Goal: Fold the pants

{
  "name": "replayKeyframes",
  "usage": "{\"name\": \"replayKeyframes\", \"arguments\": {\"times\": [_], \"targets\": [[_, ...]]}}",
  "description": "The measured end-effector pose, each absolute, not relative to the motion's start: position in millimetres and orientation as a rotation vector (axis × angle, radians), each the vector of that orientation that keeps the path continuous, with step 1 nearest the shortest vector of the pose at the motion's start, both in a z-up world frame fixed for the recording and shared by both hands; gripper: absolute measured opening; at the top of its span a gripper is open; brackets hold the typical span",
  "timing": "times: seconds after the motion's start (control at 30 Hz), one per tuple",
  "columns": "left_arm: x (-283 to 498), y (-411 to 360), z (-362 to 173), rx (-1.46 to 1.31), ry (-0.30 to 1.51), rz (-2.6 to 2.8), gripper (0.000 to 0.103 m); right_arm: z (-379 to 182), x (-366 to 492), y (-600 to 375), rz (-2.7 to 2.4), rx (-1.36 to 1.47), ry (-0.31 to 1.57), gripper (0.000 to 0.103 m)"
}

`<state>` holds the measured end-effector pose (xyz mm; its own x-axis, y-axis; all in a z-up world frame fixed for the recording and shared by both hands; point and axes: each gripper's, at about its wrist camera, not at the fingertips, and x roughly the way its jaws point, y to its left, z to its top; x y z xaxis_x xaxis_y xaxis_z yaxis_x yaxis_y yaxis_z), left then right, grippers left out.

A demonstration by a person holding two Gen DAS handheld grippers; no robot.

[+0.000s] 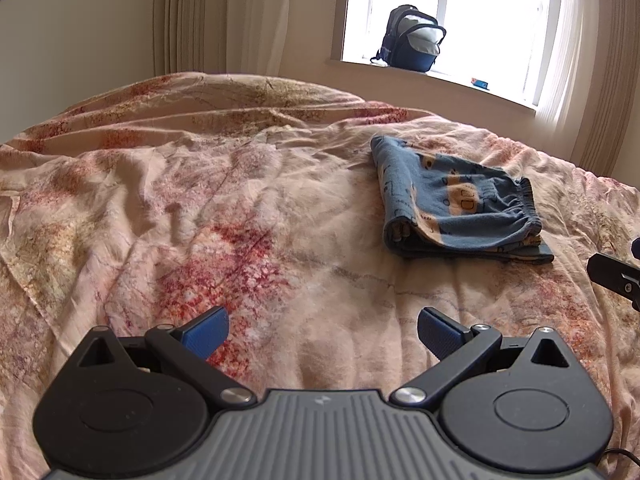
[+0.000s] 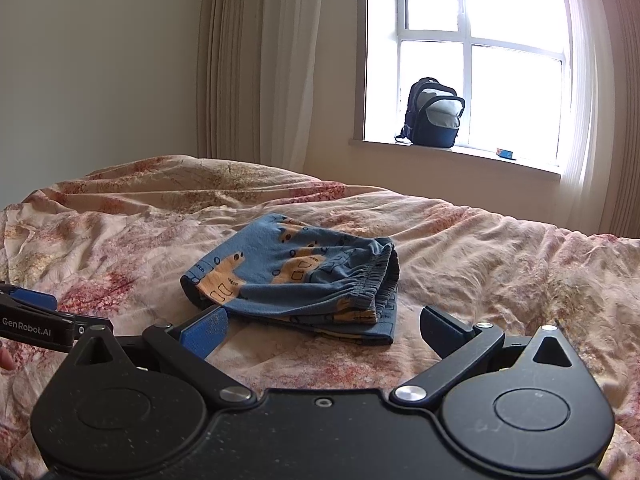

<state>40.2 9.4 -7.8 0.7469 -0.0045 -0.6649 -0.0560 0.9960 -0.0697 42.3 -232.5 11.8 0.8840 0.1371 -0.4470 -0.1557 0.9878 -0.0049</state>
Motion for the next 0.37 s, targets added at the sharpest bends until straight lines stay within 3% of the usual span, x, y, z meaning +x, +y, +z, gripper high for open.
{"name": "replayKeyframes", "arguments": {"times": [0.37], "targets": [[41.7, 5.6, -17.1, -0.037, 0.762, 0.042, 0.103, 6.2, 44.8, -231.3, 0.156, -0.039, 0.49, 0.102]]}}
